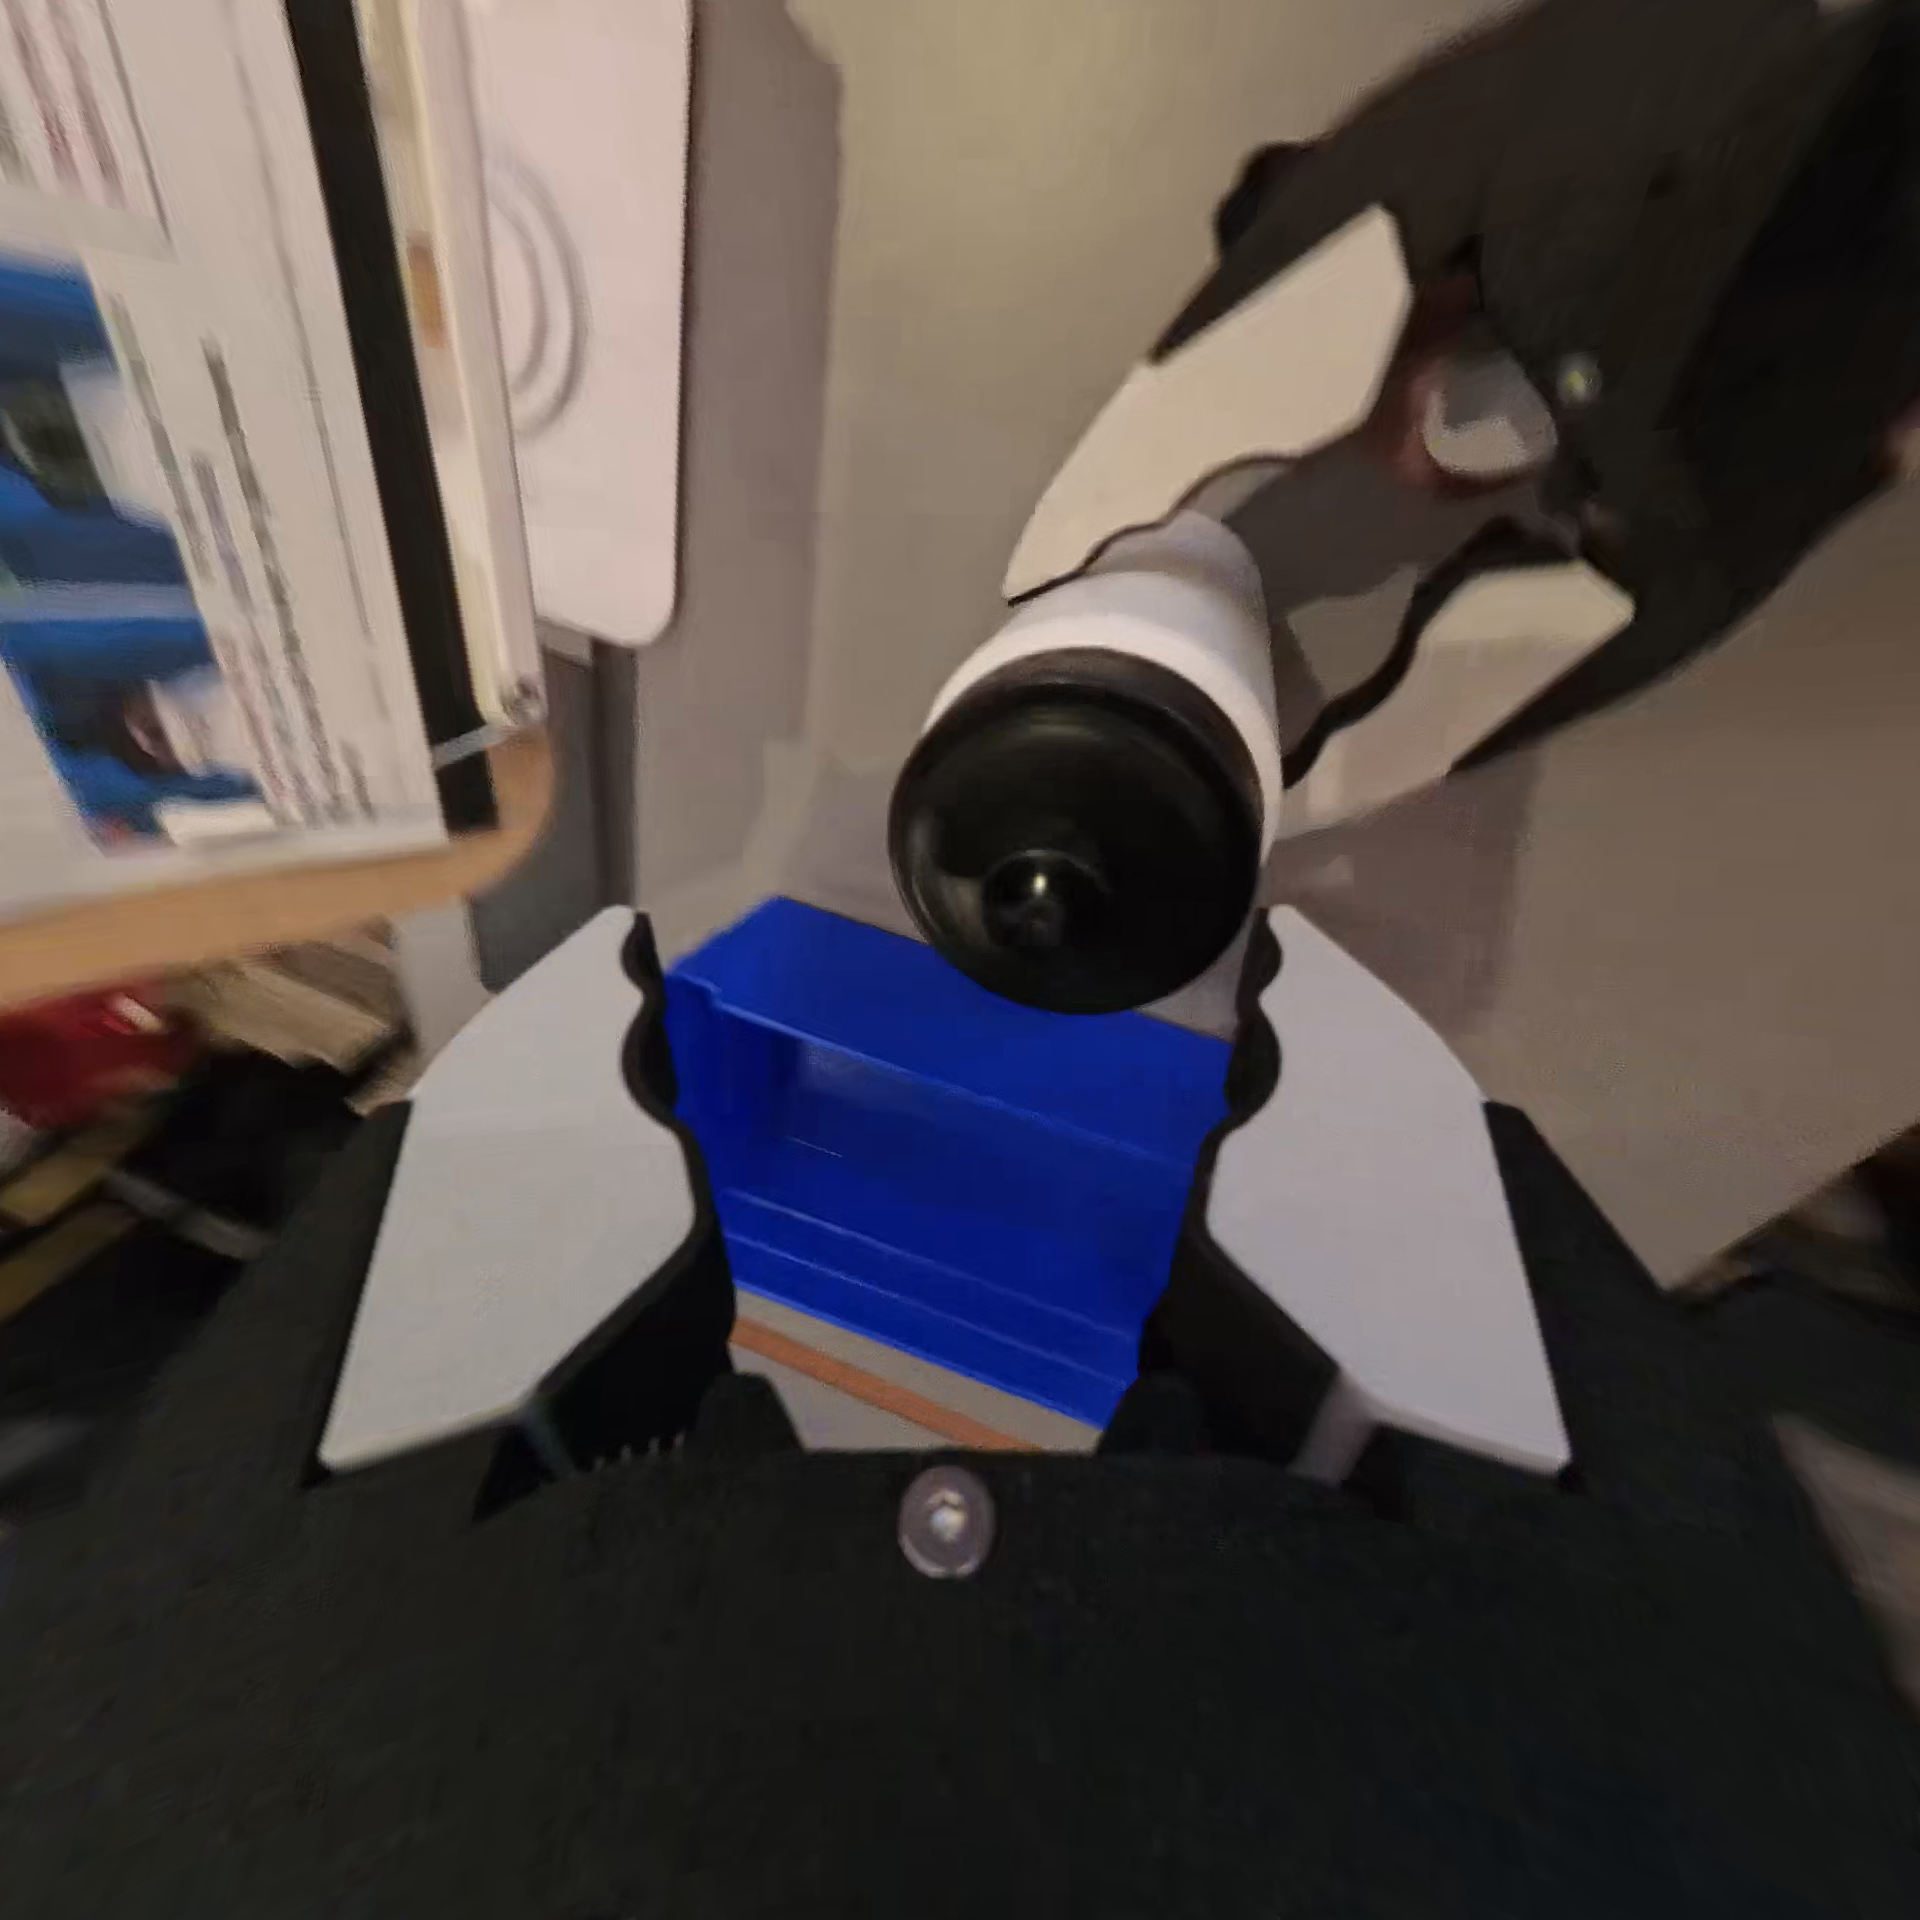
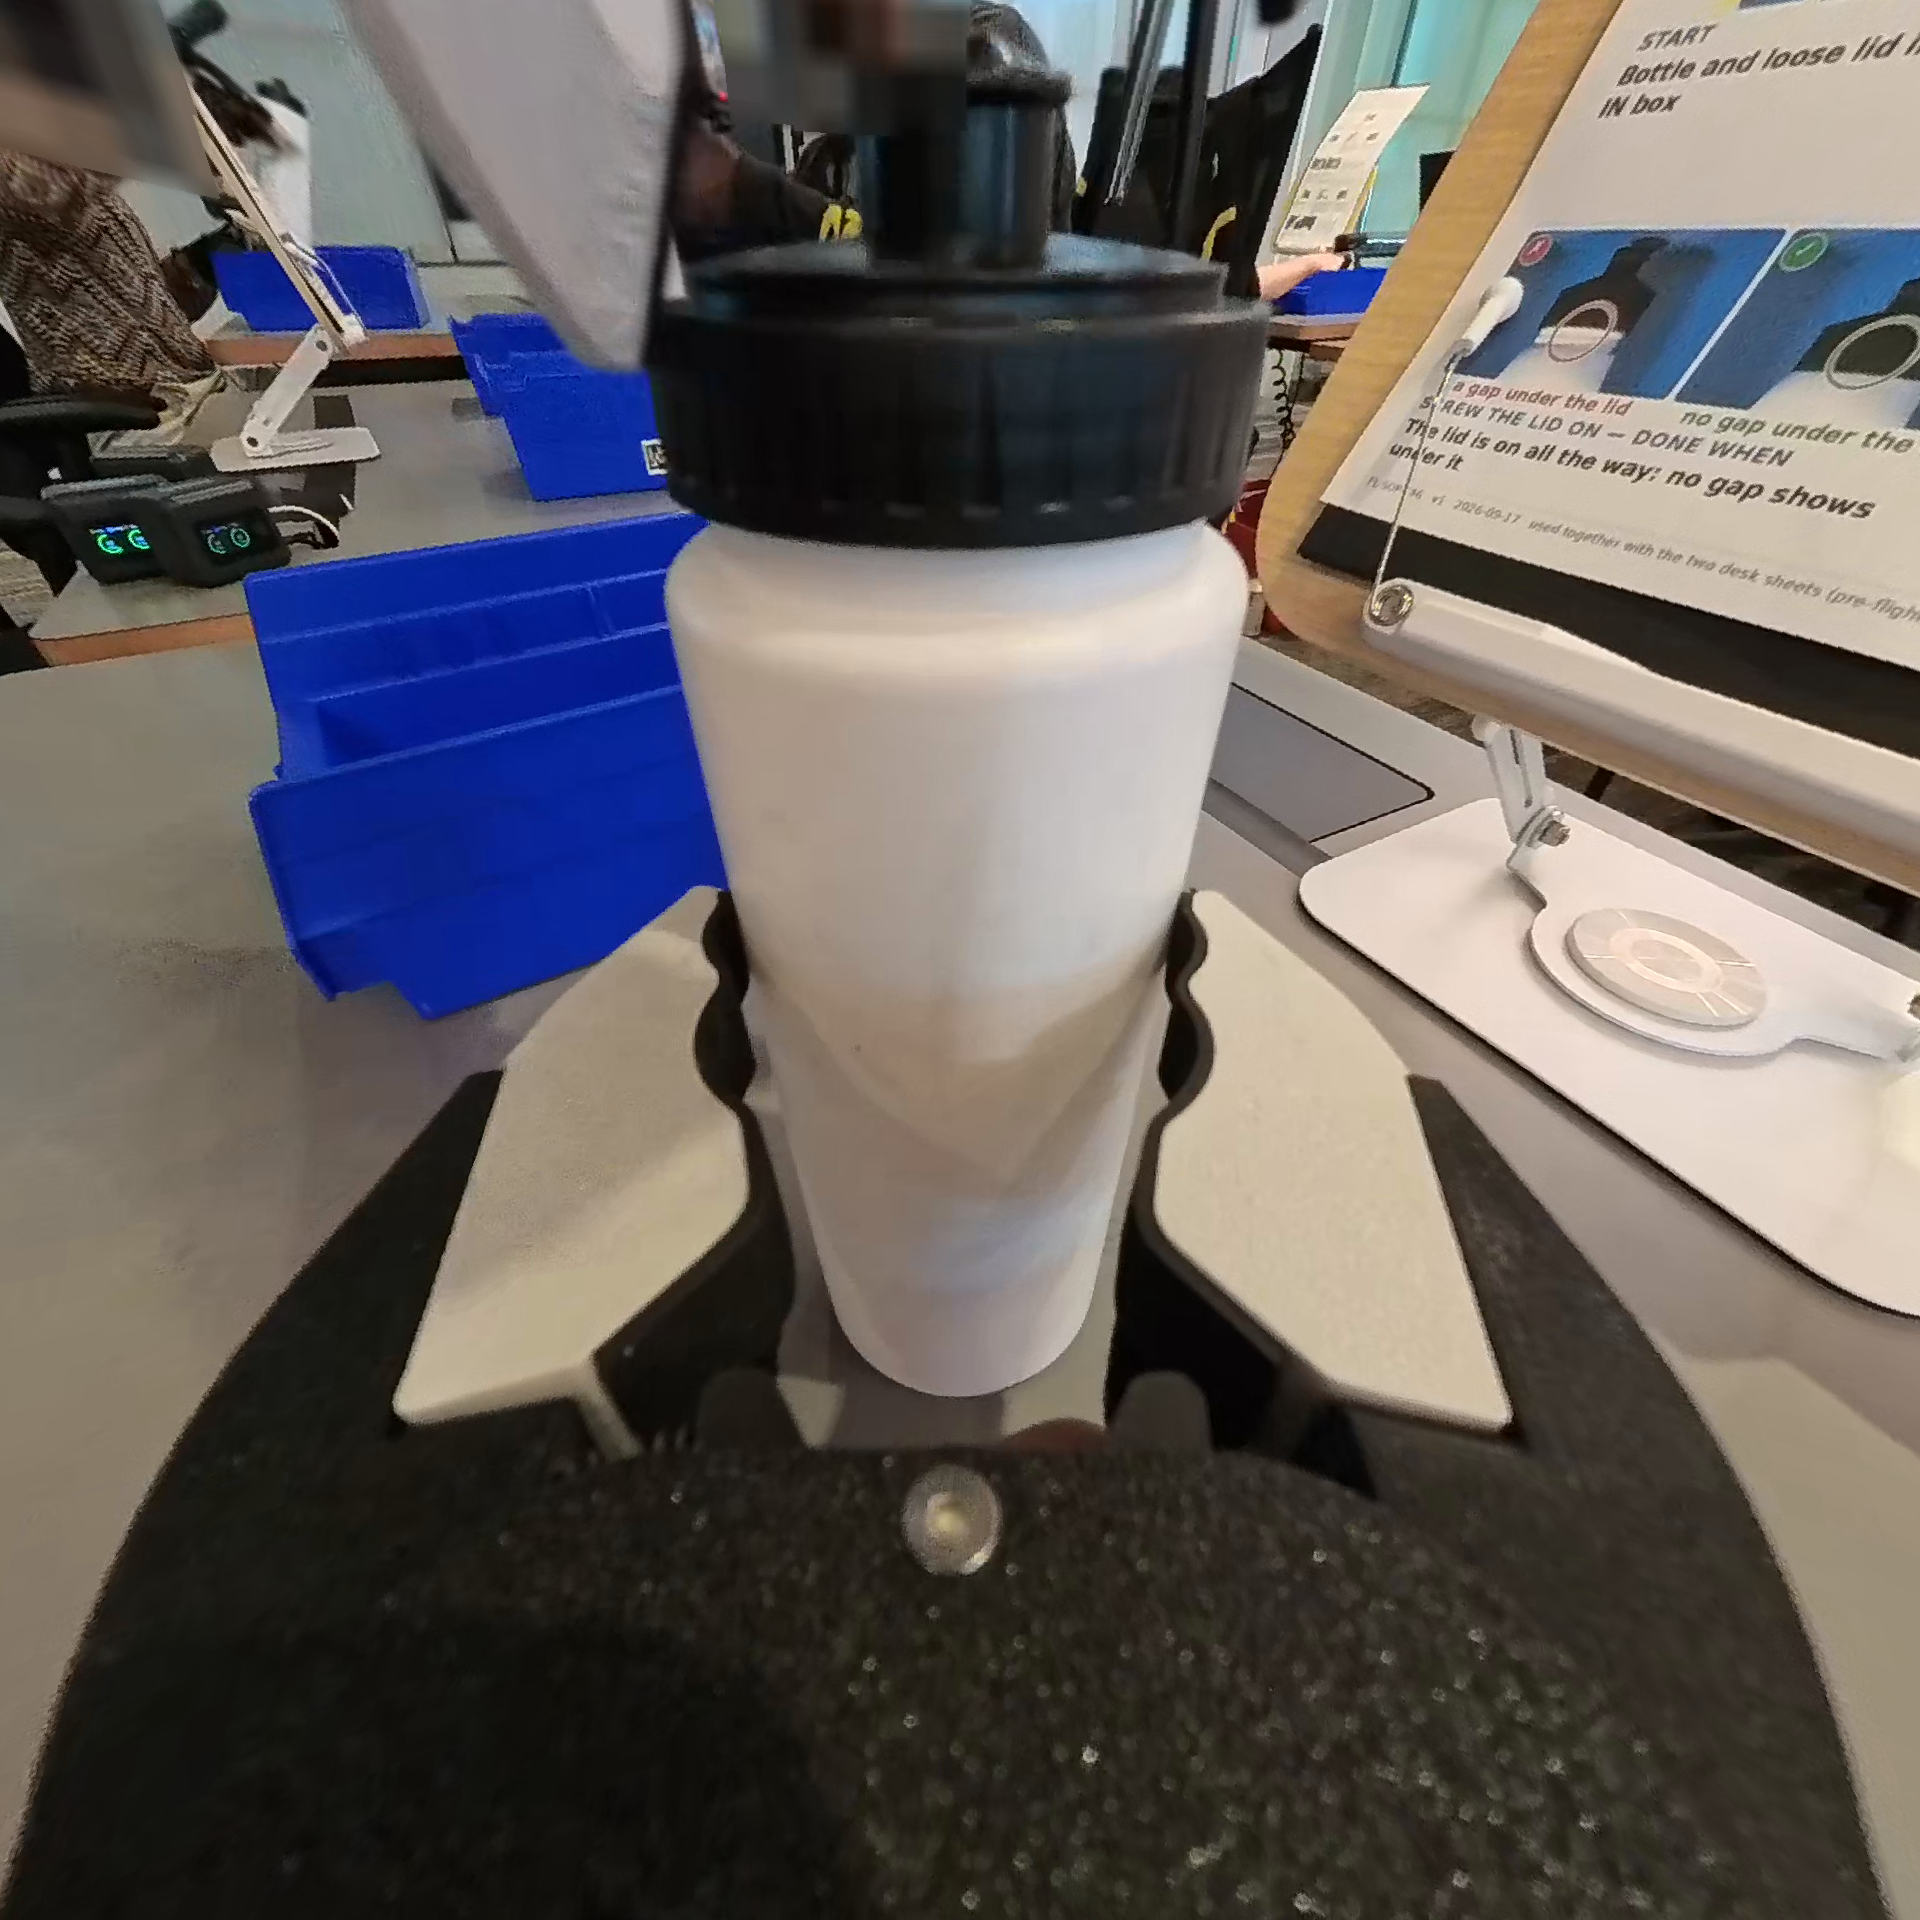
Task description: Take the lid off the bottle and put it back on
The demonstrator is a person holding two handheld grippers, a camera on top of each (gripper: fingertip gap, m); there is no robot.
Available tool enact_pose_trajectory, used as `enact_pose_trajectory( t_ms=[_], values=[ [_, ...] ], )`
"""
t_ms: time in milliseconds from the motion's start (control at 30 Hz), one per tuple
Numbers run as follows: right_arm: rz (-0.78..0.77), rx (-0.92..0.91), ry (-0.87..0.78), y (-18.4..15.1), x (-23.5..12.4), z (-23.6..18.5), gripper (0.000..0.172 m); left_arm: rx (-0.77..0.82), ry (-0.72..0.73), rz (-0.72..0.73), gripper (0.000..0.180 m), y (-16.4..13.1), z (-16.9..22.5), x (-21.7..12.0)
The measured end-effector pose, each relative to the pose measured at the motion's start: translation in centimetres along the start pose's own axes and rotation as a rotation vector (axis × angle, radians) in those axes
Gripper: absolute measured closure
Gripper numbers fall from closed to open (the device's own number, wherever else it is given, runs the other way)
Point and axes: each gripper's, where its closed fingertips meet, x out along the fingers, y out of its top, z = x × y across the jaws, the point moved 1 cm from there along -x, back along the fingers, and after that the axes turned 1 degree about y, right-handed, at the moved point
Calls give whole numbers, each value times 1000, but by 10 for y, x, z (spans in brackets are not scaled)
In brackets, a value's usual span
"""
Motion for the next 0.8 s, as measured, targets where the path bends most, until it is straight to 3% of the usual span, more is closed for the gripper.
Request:
enact_pose_trajectory(
  t_ms=[100,267,333,433,667,800],
  values=[
    [1,0,1,0,0,0,94,221,-55,67,81,-2,13,-1],
    [0,-1,1,-1,0,0,94,196,-194,136,90,9,17,5],
    [-3,-1,-2,-1,0,0,94,197,-234,137,112,8,17,9],
    [-3,-3,-1,-1,0,-1,94,142,-279,146,112,7,18,9],
    [-6,-8,0,-1,2,-3,94,-198,-253,62,112,5,20,9],
    [-6,-7,-2,-2,2,-3,94,-547,-238,-6,112,6,20,9]
  ],
)
